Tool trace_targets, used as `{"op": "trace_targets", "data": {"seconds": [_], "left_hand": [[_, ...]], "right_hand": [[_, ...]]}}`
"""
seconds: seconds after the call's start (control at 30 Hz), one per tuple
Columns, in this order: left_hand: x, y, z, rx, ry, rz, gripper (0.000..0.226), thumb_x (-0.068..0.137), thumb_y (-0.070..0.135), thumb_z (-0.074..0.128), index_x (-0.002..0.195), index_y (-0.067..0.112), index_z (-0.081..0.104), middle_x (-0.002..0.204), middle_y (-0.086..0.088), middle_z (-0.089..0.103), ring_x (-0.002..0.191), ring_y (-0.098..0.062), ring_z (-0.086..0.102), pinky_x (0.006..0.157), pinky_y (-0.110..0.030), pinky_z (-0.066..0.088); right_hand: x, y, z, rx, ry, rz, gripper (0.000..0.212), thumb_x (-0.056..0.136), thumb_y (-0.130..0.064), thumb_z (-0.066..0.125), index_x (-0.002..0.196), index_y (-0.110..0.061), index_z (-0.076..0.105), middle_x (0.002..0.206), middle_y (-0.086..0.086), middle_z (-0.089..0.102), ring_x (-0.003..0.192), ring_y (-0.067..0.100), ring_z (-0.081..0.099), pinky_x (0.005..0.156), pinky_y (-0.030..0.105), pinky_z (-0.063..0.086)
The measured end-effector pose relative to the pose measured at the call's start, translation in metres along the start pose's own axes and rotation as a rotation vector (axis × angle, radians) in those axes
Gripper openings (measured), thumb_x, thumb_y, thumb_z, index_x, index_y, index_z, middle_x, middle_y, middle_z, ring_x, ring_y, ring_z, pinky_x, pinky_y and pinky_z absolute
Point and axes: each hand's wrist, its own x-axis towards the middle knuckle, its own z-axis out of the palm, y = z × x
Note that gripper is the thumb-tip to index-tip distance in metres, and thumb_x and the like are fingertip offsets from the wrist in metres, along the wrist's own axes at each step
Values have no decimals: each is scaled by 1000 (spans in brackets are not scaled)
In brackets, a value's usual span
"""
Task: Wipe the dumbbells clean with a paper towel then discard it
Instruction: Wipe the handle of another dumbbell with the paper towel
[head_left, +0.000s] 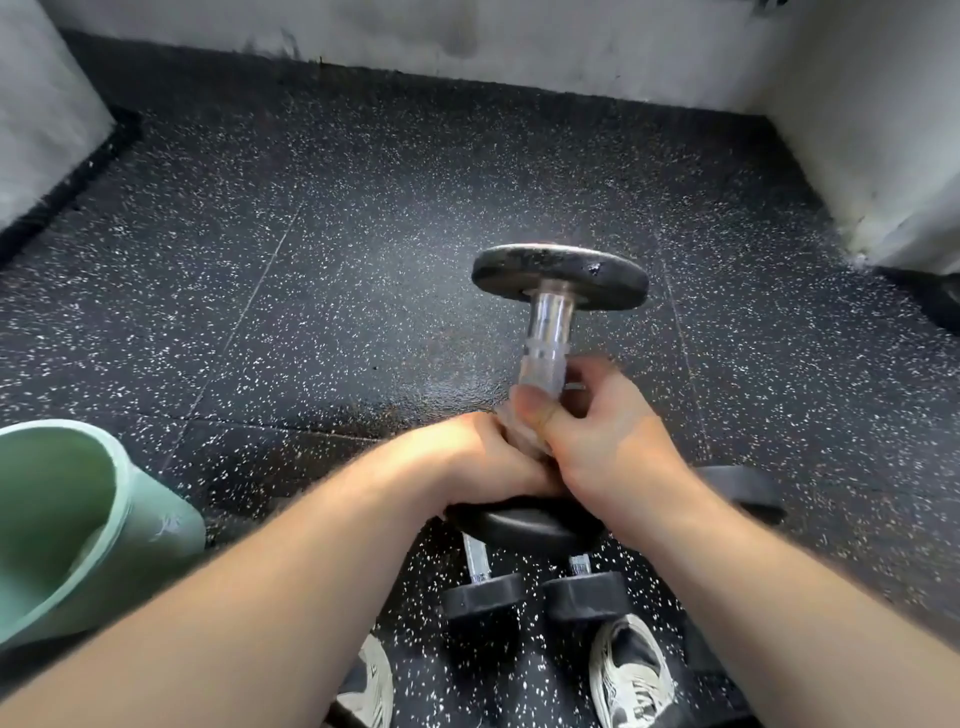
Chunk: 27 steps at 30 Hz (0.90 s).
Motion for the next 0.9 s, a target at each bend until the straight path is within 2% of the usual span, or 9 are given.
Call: {"op": "trace_targets", "data": {"seconds": [0.1,0.2,0.27,0.4,0.57,0.7,0.77,0.87,0.9], "left_hand": [[1,-6,4,-97,16,82,24,78,30,78,96,16,73,95,-5,76,89,-16,71,86,-34,58],[2,-11,8,-204,55,67,41,67,42,78,97,15,73,89,-2,76,88,-19,72,88,-47,58],[2,-10,10,-239,97,47,42,63,43,77,95,16,72,86,2,73,87,-15,70,90,-45,57],[-1,-5,11,-255,112,29,39,69,35,76,101,13,70,85,0,71,83,-15,69,86,-41,58],[-2,-1,15,-237,120,-32,48,56,54,74,94,23,71,89,1,76,89,-19,73,86,-45,60],[-4,0,18,-242,105,-86,40,69,53,77,94,22,70,89,0,75,85,-20,73,79,-42,63],[-4,0,20,-217,126,-121,37,70,52,77,92,22,71,88,1,76,84,-19,73,82,-39,62],[-3,-1,21,-213,149,-157,33,71,48,78,92,23,73,89,3,75,83,-15,71,77,-27,58],[-2,-1,21,-217,151,-157,33,70,48,78,91,23,73,88,5,75,81,-13,71,73,-24,56]], "right_hand": [[1,-7,-7,-21,-85,-39,19,89,-37,72,101,-26,62,82,-3,76,79,19,71,82,42,55],[8,-14,-19,-113,-127,-130,15,91,-44,66,94,-31,62,79,-3,73,77,17,68,77,36,53],[11,-16,-24,-164,-123,-183,12,93,-47,61,88,-35,59,79,-3,70,78,16,65,76,31,51],[8,-19,-24,-280,-87,-216,20,97,-37,55,77,-40,52,77,-13,62,72,-5,56,62,7,39],[5,-22,-28,-357,-36,-212,19,99,-35,55,81,-31,60,68,-14,60,65,-14,53,57,5,37],[2,-25,-33,-478,-15,-226,23,100,-33,54,86,-19,66,67,-8,59,62,4,55,57,13,39],[1,-25,-37,-543,-22,-232,19,100,-28,52,87,-22,64,67,-8,57,62,14,53,57,14,39],[3,-26,-45,-475,-74,-137,18,101,-27,46,91,-30,61,77,-8,65,68,5,59,56,11,41],[4,-26,-48,-416,-91,-98,20,102,-30,44,93,-27,63,80,-7,68,71,7,61,62,16,46]]}}
